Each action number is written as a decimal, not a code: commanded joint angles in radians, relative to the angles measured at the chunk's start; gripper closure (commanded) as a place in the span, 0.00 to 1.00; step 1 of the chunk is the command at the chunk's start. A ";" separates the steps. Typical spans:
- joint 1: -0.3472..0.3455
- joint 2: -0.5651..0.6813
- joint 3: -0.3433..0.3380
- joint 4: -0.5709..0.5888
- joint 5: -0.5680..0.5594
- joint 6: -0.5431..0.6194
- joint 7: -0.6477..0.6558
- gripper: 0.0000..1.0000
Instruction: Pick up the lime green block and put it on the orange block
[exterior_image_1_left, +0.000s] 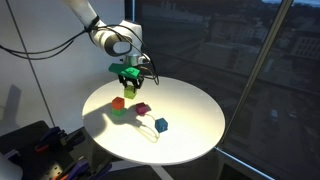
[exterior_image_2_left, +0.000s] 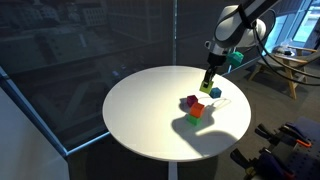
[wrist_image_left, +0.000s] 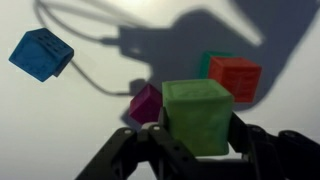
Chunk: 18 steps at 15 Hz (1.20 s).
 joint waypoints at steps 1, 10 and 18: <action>0.016 -0.025 0.011 -0.008 0.018 -0.028 -0.036 0.70; 0.070 -0.019 0.012 0.001 -0.021 -0.053 0.009 0.70; 0.107 -0.021 0.002 -0.002 -0.090 -0.038 0.104 0.70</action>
